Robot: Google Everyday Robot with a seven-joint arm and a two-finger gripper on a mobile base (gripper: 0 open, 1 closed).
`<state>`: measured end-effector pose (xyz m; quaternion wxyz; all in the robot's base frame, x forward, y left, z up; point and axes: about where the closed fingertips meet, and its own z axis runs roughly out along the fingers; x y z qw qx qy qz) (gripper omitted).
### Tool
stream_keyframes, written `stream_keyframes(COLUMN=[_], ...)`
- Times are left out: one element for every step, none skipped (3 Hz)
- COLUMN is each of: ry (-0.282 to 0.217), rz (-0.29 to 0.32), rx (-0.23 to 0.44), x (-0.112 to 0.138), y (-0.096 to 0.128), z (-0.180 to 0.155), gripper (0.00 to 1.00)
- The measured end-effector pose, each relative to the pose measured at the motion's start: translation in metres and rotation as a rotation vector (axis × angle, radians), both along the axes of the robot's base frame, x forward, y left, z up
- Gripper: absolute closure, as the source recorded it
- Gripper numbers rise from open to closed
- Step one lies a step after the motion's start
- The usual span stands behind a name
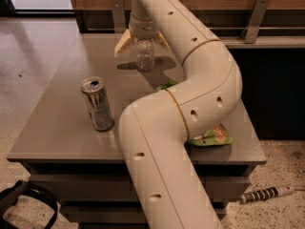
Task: Place water bottle upright
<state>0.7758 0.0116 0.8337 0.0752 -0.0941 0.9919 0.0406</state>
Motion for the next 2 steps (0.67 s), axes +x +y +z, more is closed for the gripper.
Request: stream_keyframes(ry=[0.000, -0.025], rz=[-0.009, -0.009], rx=[-0.025, -0.013], x=[0.0027, 0.0109], y=[-0.0008, 0.0031], z=[-0.0050, -0.0072], gripper=[0.15, 0.38])
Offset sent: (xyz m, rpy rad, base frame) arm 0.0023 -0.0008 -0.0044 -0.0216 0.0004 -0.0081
